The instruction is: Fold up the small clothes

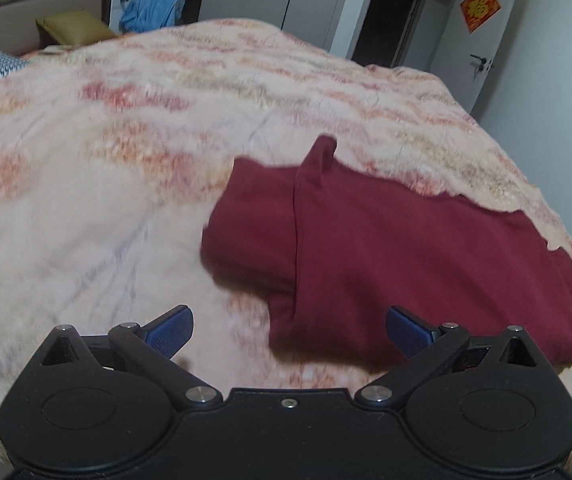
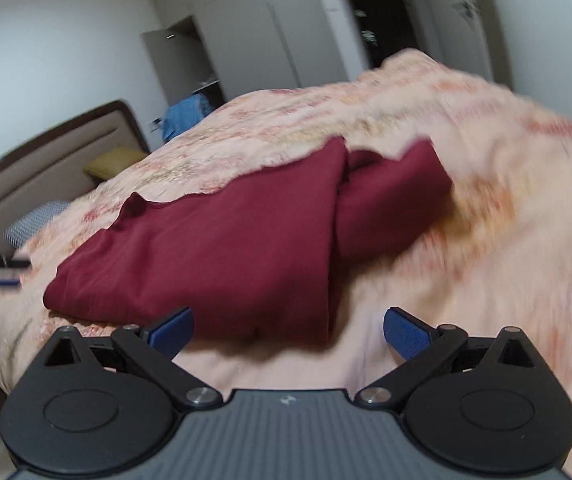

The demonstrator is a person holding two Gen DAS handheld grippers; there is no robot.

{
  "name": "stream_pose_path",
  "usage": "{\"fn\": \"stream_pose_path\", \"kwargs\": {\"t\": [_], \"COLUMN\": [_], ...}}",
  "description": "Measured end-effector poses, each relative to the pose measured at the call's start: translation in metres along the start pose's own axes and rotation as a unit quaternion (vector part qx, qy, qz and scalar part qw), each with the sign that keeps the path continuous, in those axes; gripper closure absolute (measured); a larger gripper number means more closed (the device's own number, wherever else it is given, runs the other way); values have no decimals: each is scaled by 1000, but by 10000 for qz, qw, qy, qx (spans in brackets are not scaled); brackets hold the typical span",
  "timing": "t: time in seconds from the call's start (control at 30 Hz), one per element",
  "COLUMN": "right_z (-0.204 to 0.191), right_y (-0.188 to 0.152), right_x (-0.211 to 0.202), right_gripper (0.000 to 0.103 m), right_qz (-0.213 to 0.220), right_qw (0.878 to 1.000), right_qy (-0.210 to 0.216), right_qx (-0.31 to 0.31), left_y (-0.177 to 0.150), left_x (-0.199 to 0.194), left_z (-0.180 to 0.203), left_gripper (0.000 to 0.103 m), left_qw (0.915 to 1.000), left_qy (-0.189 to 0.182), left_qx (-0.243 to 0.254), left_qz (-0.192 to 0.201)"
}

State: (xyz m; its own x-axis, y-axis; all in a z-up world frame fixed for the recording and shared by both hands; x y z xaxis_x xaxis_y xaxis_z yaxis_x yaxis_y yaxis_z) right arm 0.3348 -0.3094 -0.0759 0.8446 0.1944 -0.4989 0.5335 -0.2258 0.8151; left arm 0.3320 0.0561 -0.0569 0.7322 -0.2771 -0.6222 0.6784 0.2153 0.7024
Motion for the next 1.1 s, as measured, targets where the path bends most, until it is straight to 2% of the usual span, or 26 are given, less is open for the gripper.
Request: {"fn": "stream_pose_path", "kwargs": {"t": [0.13,0.3,0.57,0.73,0.8,0.87,0.93,1.0,1.1], "right_z": [0,-11,-16,-28,-29,-26,-19,-9,2], "right_y": [-11,-16,-11,-10,-9,-6,-4,-3,-5], "right_x": [-4,0,-1,0,5,11,15,19,25], "right_gripper": [0,0,0,0,0,1,11,32,51], "right_qz": [75,-50,-101,-26,10,161,294,378,428], "right_qw": [9999,9991,9964,9922,9888,9848,9806,9737,9609], "right_qy": [-64,-301,360,736,837,734,422,106,-67], "right_qx": [61,-310,763,1001,1234,1564,1892,2246,2734], "left_y": [-13,-16,-15,-14,-13,-11,-10,-11,-12], "left_x": [4,8,21,29,30,29,28,27,28], "left_z": [-4,-4,6,13,15,16,13,8,-2], "left_gripper": [1,1,1,1,8,14,21,39,64], "left_qw": [9997,9995,9992,9983,9972,9953,9943,9928,9908], "left_qy": [-67,-104,-253,-468,-620,-768,-741,-726,-627], "left_qx": [-222,-275,-254,-251,-381,-581,-771,-950,-1196], "left_qz": [-55,-115,-196,-226,-152,-81,29,67,39]}}
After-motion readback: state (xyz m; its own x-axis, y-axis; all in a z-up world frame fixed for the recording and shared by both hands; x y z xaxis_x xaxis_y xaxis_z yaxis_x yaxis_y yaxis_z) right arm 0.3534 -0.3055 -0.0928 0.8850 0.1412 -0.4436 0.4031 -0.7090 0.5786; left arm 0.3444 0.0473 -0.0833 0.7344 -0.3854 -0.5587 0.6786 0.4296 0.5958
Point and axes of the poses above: each gripper's, at about its wrist camera, not at the fingertips, and x roughly the way its jaws point, z to its right, y to its top, the point moved 8 cm from there along x, roughly the way its jaws point, and after that the axes turned 10 degrees about -y, right-handed, at the moved point
